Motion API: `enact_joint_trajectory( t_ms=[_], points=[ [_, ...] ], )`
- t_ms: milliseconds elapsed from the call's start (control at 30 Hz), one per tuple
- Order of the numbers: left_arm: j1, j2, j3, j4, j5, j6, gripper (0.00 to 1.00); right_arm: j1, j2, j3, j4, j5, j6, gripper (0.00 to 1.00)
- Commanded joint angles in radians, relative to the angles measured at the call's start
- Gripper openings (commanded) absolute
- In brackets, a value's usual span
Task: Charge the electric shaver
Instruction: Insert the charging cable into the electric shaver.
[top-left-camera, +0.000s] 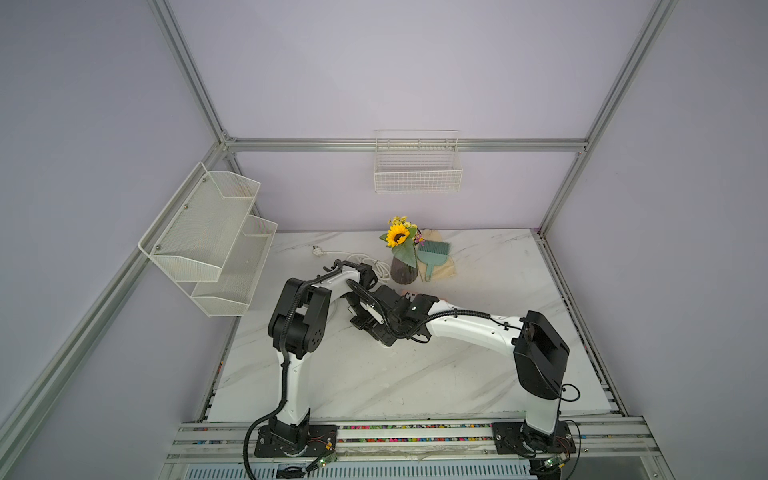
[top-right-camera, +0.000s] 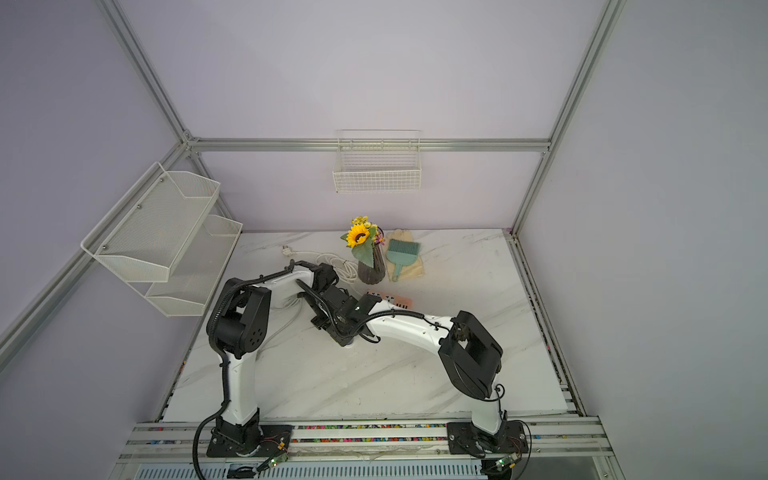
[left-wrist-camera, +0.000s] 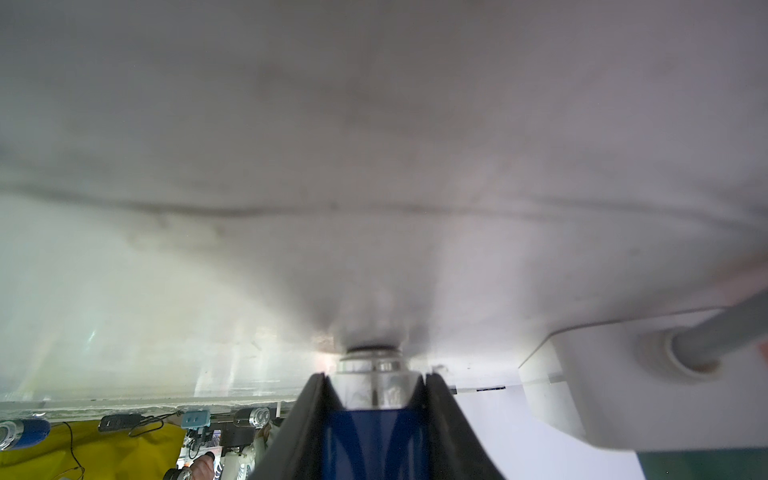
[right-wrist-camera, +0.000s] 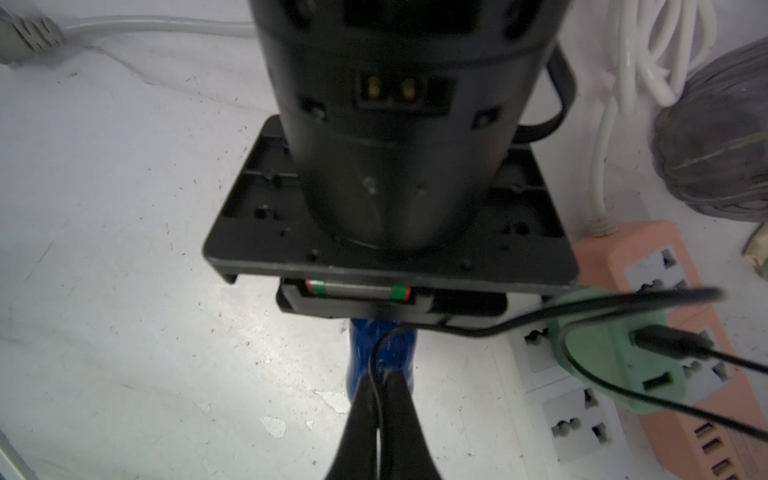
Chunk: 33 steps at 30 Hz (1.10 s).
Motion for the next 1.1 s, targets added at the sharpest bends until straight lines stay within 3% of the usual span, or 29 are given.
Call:
enact_joint_trajectory(
  t_ms=[0,733,1067],
  points=[
    [-0.008,0.014,0.011,0.0,0.033,0.021,0.18,0.0,0.06,-0.01,-0.123,0.022,-0.02,0.0],
    [-0.001,0.015,0.019,-0.001,0.039,0.031,0.17,0.018,0.112,-0.083,-0.111,0.026,0.012,0.0],
    [0.0,0.012,0.027,-0.006,0.031,0.037,0.17,0.018,0.134,-0.058,-0.263,0.016,-0.007,0.0]
  ],
)
